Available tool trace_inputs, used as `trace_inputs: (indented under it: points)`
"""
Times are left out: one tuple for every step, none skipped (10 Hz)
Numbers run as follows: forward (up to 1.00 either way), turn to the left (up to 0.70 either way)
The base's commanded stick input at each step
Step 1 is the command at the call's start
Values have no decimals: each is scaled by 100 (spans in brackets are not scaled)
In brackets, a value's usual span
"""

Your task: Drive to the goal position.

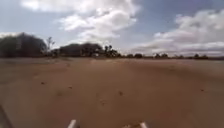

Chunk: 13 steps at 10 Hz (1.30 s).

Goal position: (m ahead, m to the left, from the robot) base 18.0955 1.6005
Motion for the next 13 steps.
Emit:
trace_inputs:
  points:
    - [70,0]
    - [70,0]
    - [70,0]
    - [70,0]
    - [70,0]
    - [70,0]
    - [70,0]
    - [70,0]
    - [70,0]
    - [70,0]
    - [70,0]
    - [70,0]
    - [70,0]
